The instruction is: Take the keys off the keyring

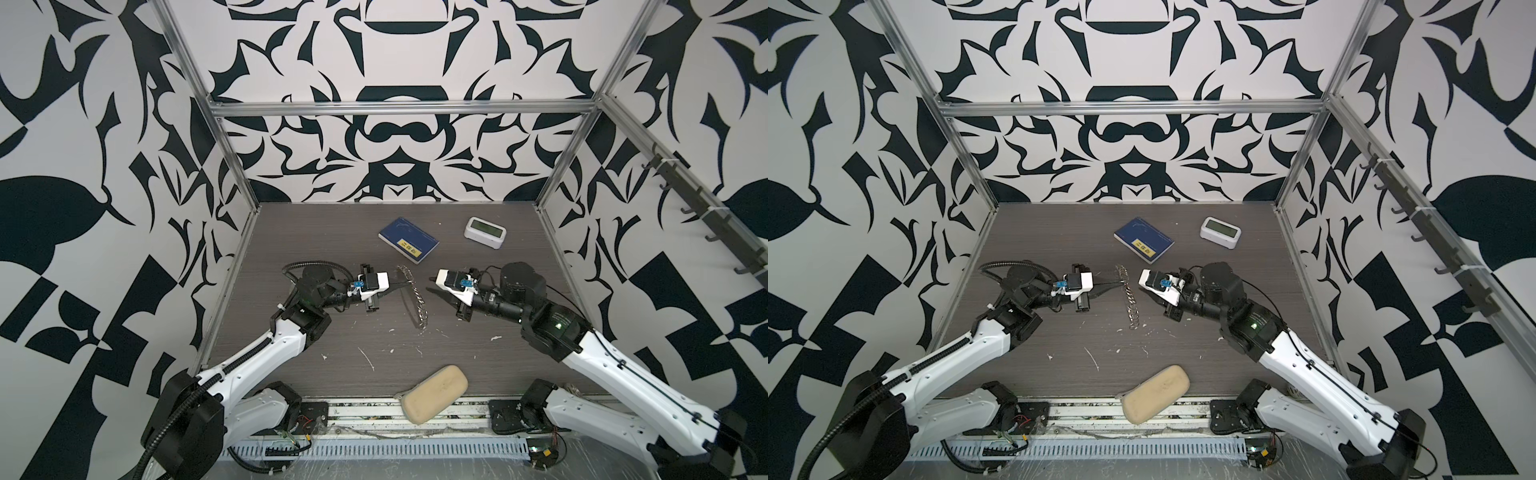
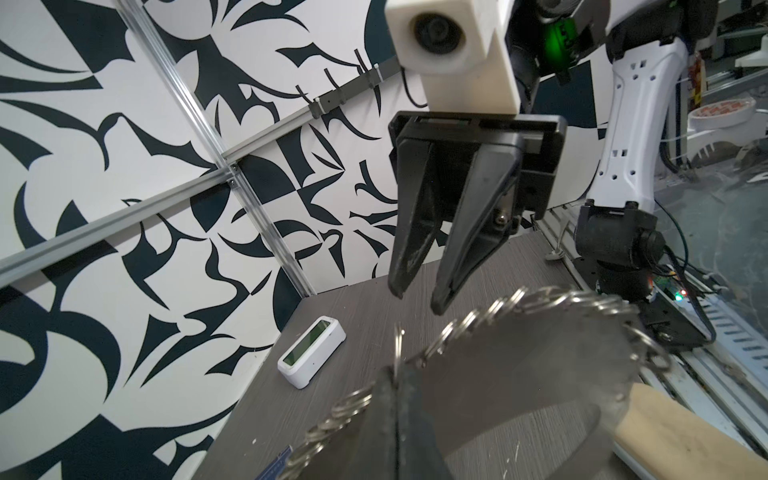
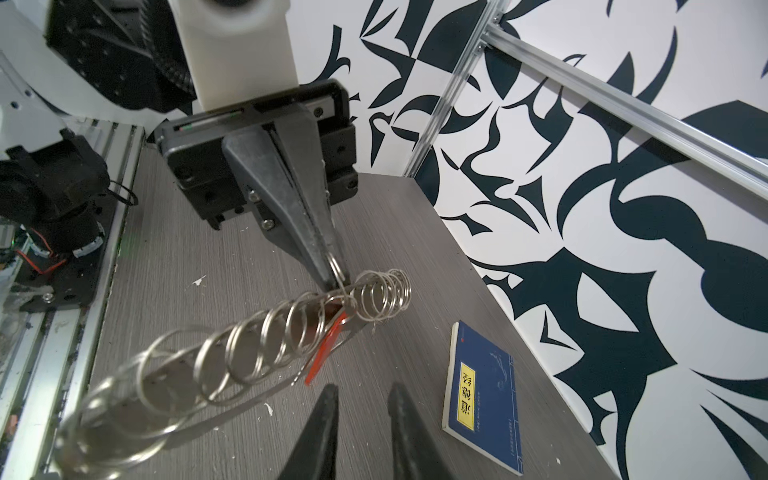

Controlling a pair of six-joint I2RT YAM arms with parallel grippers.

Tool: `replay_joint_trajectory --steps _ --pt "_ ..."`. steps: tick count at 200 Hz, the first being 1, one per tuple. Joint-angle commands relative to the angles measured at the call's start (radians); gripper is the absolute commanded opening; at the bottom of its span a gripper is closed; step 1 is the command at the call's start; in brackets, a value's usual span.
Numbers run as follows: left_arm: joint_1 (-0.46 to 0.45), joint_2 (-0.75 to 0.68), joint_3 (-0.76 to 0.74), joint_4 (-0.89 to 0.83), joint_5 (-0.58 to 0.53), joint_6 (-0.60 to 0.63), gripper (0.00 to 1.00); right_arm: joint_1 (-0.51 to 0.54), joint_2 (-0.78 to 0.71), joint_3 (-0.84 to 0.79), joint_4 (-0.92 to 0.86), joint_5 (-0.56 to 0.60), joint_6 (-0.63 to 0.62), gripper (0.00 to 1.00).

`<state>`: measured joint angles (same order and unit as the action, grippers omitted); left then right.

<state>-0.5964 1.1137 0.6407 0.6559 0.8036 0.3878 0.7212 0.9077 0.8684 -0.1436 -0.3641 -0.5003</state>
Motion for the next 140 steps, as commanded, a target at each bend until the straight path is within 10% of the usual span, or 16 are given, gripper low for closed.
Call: replay_joint_trajectory --steps 1,140 --pt "0.006 -0.009 0.052 -0.046 0.049 0.134 0.00 -0.002 0.013 0.049 0.068 -0.045 -0.079 0.25" --pt "0.036 0.074 0.090 0.000 0.117 0.131 0.00 0.001 0.109 0.093 0.121 -0.128 -0.086 0.19"
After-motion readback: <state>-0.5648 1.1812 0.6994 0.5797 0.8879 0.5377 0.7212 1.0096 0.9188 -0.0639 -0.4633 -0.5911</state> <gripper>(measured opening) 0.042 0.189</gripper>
